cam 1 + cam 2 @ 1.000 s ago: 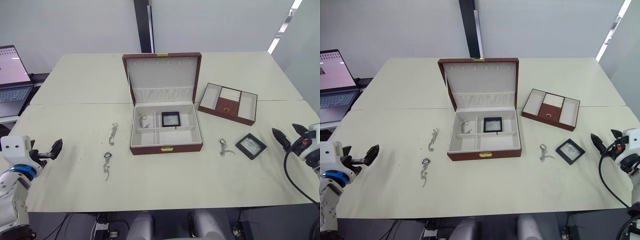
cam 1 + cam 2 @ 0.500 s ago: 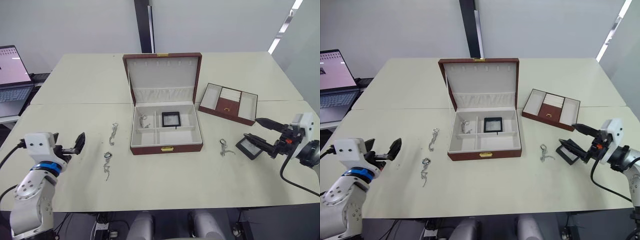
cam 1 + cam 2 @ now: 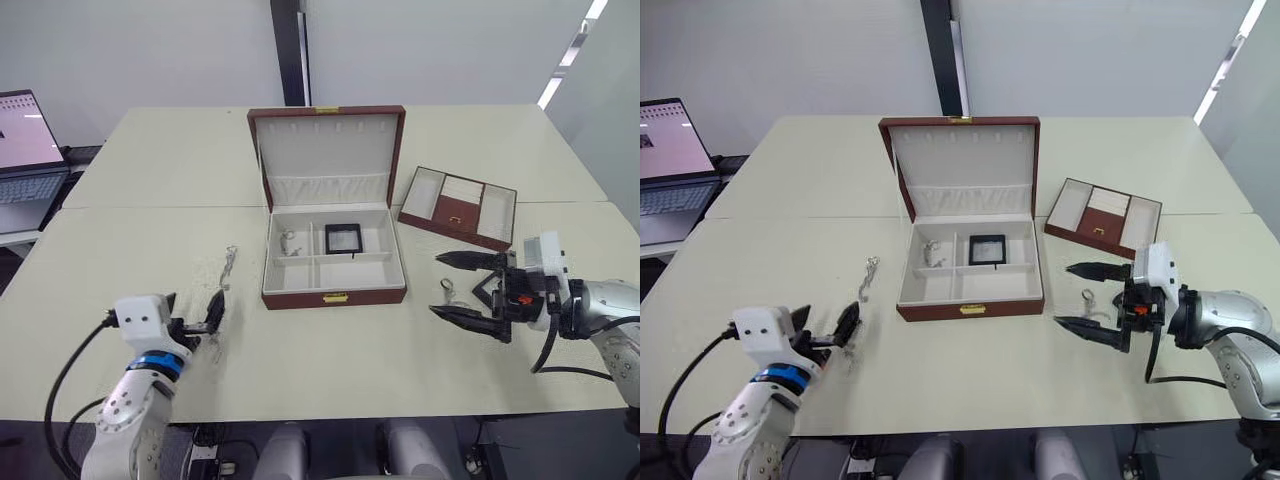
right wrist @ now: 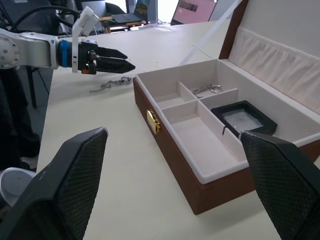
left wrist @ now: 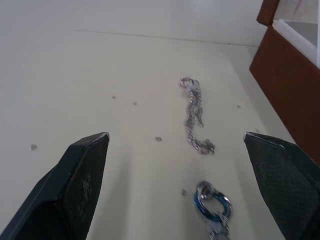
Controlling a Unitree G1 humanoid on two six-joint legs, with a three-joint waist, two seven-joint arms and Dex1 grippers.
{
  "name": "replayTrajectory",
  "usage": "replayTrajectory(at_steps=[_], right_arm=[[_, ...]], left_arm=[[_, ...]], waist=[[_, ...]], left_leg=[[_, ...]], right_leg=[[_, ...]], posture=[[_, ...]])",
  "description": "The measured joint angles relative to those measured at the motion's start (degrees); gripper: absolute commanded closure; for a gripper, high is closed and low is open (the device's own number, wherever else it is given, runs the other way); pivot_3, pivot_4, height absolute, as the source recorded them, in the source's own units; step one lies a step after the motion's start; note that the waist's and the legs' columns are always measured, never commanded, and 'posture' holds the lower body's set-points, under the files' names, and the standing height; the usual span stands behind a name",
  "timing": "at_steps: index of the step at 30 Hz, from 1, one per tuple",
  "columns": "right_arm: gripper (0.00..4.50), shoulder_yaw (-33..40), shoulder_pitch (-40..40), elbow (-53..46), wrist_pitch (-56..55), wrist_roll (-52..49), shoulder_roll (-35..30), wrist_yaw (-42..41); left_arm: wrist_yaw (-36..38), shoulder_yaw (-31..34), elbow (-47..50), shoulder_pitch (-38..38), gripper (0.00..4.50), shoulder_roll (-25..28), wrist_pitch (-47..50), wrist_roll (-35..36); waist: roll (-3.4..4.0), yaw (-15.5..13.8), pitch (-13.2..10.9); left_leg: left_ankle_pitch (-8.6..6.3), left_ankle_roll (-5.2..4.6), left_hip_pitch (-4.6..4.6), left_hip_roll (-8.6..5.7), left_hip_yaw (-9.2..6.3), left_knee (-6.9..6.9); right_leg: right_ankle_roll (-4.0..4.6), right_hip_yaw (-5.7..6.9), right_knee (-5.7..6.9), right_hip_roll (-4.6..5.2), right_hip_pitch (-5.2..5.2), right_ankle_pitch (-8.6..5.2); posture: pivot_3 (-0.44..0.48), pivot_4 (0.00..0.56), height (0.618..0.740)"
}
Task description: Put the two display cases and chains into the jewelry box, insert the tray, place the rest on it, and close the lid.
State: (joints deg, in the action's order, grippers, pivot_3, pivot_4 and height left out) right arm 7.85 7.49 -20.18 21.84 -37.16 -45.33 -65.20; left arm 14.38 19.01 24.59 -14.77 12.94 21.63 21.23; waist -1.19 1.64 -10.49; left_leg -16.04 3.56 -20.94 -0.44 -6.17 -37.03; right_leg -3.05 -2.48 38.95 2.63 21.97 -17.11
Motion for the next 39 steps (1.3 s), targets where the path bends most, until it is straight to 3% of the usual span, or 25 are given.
replayTrajectory(at_steps=[7, 19, 23, 34, 35, 39], right_arm=[[0.0, -0.8, 0.3, 1.8, -0.2, 0.8, 0.7, -0.1], [0.0, -1.1, 0.8, 1.8, 0.0, 1.2, 0.8, 0.5], [0.0, -1.1, 0.4, 1.8, 0.0, 1.2, 0.7, 0.4], [0.0, -1.1, 0.2, 1.8, 0.2, 1.2, 0.7, 0.4], [0.0, -1.1, 0.2, 1.8, 0.2, 1.2, 0.7, 0.4], [0.0, -1.1, 0.2, 1.8, 0.3, 1.2, 0.7, 0.5]], left_arm=[[-0.3, -3.8, 1.1, -4.4, 0.03, -1.4, -0.5, -1.9], [-1.2, -4.2, 0.3, -4.7, 0.03, -1.3, -1.2, -4.6], [-1.2, -4.6, 0.1, -5.0, 0.89, -1.2, -1.9, -4.9], [-1.3, -4.4, -0.9, -4.9, 4.24, -0.4, -2.1, -6.0], [-1.4, -4.4, -1.0, -4.9, 4.46, -0.4, -2.1, -6.1], [-1.5, -4.1, -1.2, -4.7, 4.46, -0.4, -2.1, -6.2]], waist=[[0.0, 0.0, 0.0], [0.0, 0.0, 0.0], [0.0, 0.0, 0.0], [0.03, 0.0, 0.0], [0.04, 0.0, 0.0], [0.06, -0.1, 0.0]], left_leg=[[0.0, 0.0, 0.01, 0.0, 0.0, 0.01], [0.0, -0.01, 0.02, 0.0, 0.01, 0.02], [0.0, -0.01, 0.02, -0.01, 0.02, 0.02], [0.0, -0.01, 0.04, -0.02, 0.01, 0.02], [0.0, -0.01, 0.04, -0.02, 0.01, 0.02], [0.0, -0.01, 0.07, -0.02, -0.01, 0.02]], right_leg=[[0.0, 0.0, -0.01, -0.01, -0.02, 0.0], [0.0, 0.0, -0.02, -0.01, -0.02, -0.01], [0.0, 0.0, -0.03, -0.01, -0.02, -0.01], [0.0, 0.0, -0.04, 0.0, -0.07, -0.01], [0.0, 0.0, -0.04, 0.0, -0.07, -0.01], [0.0, 0.01, -0.05, 0.0, -0.12, -0.01]], posture=[[0.0, 0.15, 0.74], [0.0, 0.15, 0.74], [0.0, 0.15, 0.74], [0.0, 0.15, 0.74], [0.0, 0.15, 0.74], [0.0, 0.15, 0.74]])
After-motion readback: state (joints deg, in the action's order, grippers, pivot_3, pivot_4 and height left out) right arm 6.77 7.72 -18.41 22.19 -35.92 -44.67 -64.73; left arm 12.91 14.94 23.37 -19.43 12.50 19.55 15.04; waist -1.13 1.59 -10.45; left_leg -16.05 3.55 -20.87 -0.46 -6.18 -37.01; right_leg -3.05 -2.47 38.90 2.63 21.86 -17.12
